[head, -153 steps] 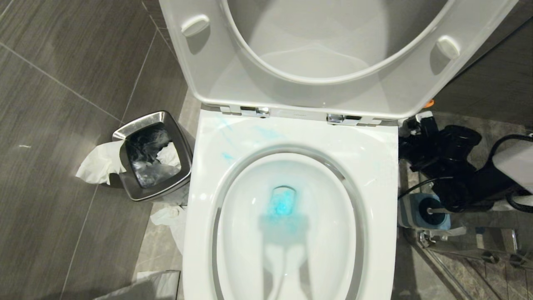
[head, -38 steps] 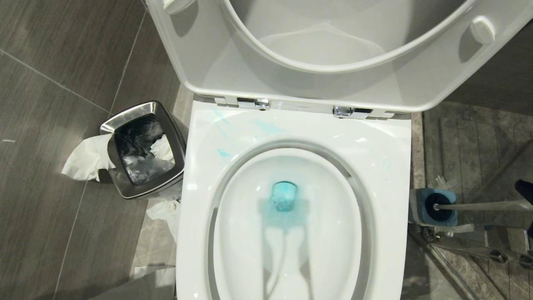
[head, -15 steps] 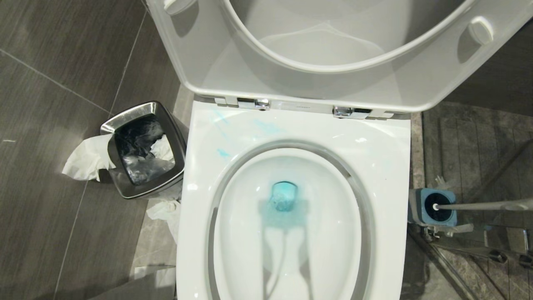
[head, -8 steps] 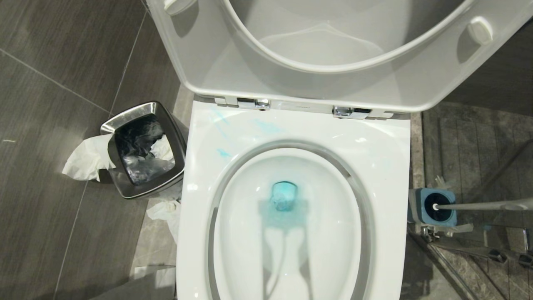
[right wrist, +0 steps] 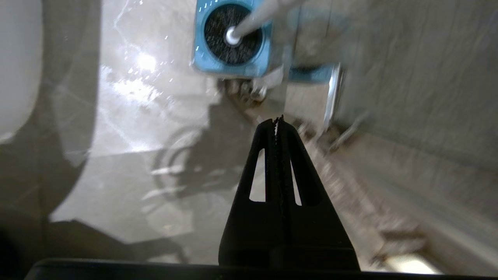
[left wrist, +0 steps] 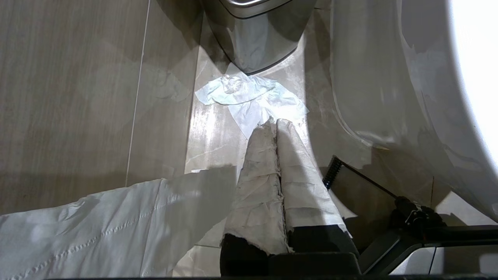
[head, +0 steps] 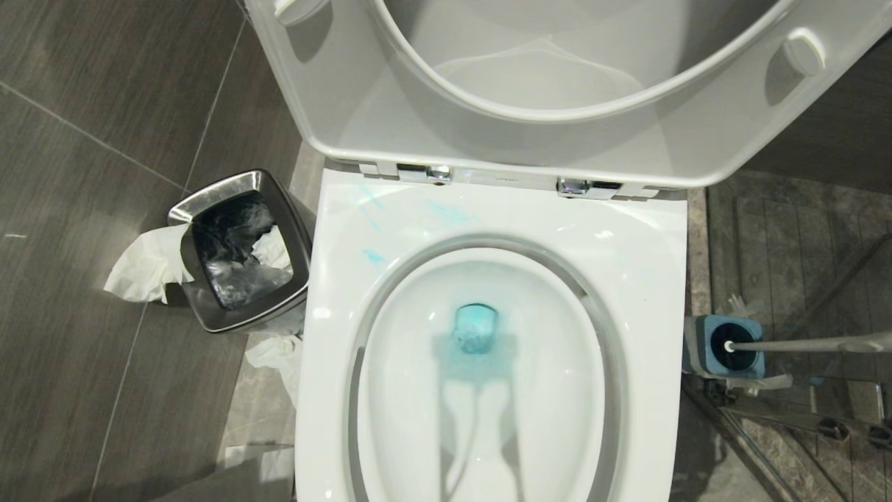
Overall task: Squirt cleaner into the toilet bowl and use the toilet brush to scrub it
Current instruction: Scrub the toilet bowl
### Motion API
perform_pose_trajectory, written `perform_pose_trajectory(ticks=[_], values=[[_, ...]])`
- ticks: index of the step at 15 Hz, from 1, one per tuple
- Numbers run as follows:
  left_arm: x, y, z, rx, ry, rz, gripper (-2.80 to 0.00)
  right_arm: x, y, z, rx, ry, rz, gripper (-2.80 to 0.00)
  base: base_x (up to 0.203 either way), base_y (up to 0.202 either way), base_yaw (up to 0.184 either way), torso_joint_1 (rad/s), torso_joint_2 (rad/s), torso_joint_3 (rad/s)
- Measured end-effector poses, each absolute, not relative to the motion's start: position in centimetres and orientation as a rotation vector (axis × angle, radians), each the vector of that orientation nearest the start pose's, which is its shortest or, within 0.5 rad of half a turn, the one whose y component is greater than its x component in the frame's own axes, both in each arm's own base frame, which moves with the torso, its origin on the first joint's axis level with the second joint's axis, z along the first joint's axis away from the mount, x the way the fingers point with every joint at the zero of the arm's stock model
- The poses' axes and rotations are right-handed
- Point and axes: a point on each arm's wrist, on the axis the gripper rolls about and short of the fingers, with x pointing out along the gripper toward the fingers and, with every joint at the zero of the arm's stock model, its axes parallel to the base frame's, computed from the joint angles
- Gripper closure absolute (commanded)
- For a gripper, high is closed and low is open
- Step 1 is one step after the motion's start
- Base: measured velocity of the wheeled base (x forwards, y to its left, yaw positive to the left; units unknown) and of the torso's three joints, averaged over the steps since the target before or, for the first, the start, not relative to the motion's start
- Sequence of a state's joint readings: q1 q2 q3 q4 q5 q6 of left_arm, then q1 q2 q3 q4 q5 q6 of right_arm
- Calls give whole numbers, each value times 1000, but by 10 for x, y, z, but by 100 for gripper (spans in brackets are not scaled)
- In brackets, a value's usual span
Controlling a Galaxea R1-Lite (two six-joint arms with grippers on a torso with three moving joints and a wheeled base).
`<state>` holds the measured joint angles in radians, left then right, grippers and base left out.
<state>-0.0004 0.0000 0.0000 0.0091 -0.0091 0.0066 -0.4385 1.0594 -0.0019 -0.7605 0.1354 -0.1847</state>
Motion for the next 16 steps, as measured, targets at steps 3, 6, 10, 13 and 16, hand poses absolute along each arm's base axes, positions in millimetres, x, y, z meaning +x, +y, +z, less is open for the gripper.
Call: perform_pose_trajectory(ticks=[3, 6, 10, 13, 16], values=[[-23, 0, 75, 7, 9, -10, 0, 99, -42, 113, -104, 344, -273, -280, 0, 0, 0, 0, 0, 0], [-23, 0, 75, 6, 9, -9, 0, 105, -45, 111, -97, 362, -267, -280, 0, 0, 0, 0, 0, 0], [-23, 0, 75, 6, 9, -9, 0, 119, -50, 110, -70, 342, -259, -280, 0, 0, 0, 0, 0, 0], [-23, 0, 75, 6, 9, -9, 0, 125, -52, 110, -34, 315, -210, -280, 0, 0, 0, 0, 0, 0], [-23, 0, 75, 7, 9, -9, 0, 130, -54, 109, -29, 308, -191, -280, 0, 0, 0, 0, 0, 0]])
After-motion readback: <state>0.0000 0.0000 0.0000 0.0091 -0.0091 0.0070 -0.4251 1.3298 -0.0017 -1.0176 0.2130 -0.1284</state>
